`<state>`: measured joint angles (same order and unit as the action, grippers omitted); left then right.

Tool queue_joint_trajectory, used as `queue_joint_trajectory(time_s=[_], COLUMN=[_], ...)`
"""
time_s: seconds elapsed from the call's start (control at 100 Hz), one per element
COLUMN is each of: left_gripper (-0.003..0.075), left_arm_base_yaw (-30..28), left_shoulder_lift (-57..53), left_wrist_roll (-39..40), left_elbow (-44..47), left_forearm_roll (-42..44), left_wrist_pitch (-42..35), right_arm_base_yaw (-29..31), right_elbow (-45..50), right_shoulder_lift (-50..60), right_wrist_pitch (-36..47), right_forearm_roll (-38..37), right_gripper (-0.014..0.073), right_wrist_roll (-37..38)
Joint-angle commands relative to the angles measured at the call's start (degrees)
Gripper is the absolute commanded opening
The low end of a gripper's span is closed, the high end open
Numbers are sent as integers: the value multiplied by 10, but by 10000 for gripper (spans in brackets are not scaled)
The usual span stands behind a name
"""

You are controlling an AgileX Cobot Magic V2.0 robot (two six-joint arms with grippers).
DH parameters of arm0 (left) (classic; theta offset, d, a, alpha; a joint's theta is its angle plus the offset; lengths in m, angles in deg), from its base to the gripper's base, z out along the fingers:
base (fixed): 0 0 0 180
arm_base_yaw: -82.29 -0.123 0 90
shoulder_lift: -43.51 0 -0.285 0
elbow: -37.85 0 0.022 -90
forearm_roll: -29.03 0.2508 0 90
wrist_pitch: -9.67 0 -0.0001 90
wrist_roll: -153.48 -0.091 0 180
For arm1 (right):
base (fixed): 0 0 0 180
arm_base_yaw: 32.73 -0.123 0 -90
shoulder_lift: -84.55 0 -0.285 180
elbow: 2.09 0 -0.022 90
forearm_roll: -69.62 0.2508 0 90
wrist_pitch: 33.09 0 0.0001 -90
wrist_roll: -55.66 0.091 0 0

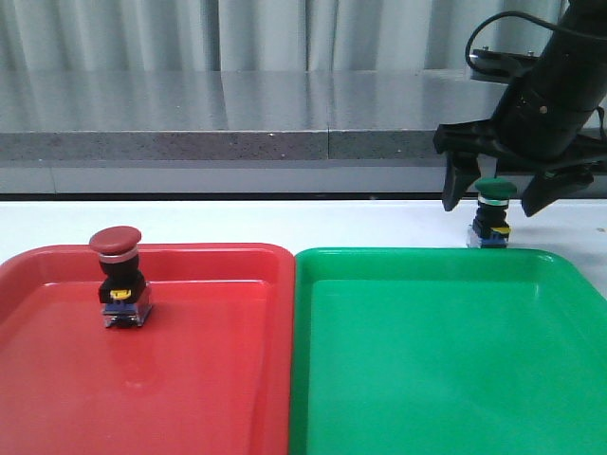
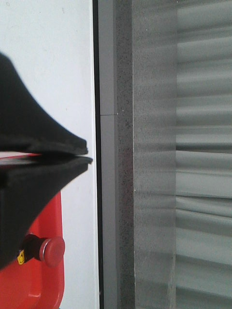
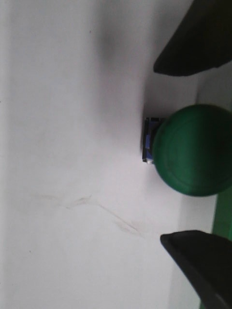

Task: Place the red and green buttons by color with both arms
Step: 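Move the right gripper down over the green-capped button, then close the right gripper on the green button and lift it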

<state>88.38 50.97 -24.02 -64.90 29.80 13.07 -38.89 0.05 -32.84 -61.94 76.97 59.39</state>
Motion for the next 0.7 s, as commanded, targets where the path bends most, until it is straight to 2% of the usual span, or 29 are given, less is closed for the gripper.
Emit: queue_joint_trajectory(time_s=[0.0, 0.08, 0.25, 0.3, 0.69], left_gripper=[-19, -19, -19, -19, -19], left_arm_base_yaw=[-1, -1, -1, -1, -1], left_shoulder_lift=[-17, -17, -17, -17, -17], left_wrist_roll=[0, 0, 0, 0, 0], left_elbow=[25, 25, 25, 25, 25], left_forearm_roll=[0, 0, 0, 0, 0], left_wrist_pitch=[-43, -43, -43, -43, -43], right_arm_base_yaw=[0, 0, 0, 0, -1], right_elbow=[-20, -20, -20, -20, -20], right_shoulder_lift=[26, 26, 26, 26, 80], right_wrist_pitch=[27, 28, 26, 25, -17], right_forearm_roll=[-3, -3, -3, -5, -10], right_gripper=[605, 528, 290, 252, 242], right_wrist_roll=[-7, -7, -7, -7, -7])
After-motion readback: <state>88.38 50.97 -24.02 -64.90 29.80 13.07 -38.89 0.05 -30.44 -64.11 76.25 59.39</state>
